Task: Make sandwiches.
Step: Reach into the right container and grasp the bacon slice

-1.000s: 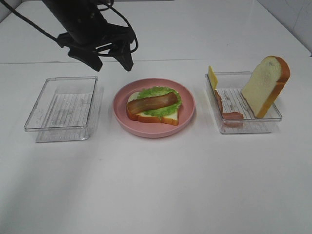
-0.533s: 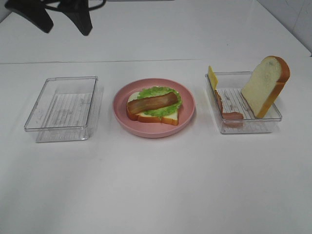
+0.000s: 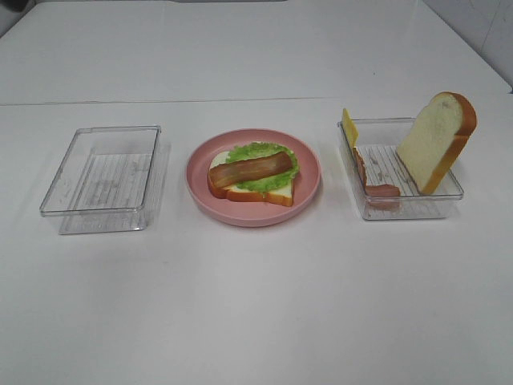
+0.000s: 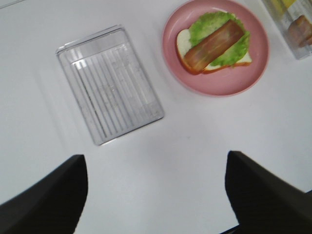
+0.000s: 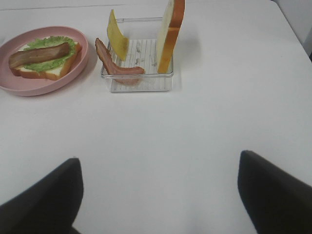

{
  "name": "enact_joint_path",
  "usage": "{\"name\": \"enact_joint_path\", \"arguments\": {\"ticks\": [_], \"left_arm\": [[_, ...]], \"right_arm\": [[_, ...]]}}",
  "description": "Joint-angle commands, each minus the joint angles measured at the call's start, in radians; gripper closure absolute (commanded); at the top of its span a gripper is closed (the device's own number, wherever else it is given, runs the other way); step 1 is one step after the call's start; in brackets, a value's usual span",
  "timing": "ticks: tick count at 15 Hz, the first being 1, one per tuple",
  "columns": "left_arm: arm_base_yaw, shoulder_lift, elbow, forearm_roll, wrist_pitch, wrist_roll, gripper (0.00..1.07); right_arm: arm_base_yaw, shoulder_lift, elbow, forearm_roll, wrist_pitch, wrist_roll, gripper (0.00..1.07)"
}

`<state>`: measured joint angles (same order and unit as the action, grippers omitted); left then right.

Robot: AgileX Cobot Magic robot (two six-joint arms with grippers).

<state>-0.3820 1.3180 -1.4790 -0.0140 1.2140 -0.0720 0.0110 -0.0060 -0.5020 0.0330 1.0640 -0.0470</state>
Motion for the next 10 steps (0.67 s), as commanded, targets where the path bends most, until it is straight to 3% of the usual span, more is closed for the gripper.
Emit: {"name": "enact_joint_path", "arguments": {"ticks": [1,6,10], "left_arm": [[0.003,-0.113,0.113,0.029,0.072,-0.005,0.32],[0.003,-0.519,0.442,0.028,0.052,-0.007,0.32],[0.003,-0.977,0.679,0.021,0.063,-0.017,0.32]], "right_arm": [[-0.007,-0.012,0.003,0.000,-0.011,0.001,0.27],[-0.007,-0.012,0.003,0.000,-0.011,0.002,0.27],[-0.007,-0.012,0.003,0.004,-0.011,0.002,0.27]]}}
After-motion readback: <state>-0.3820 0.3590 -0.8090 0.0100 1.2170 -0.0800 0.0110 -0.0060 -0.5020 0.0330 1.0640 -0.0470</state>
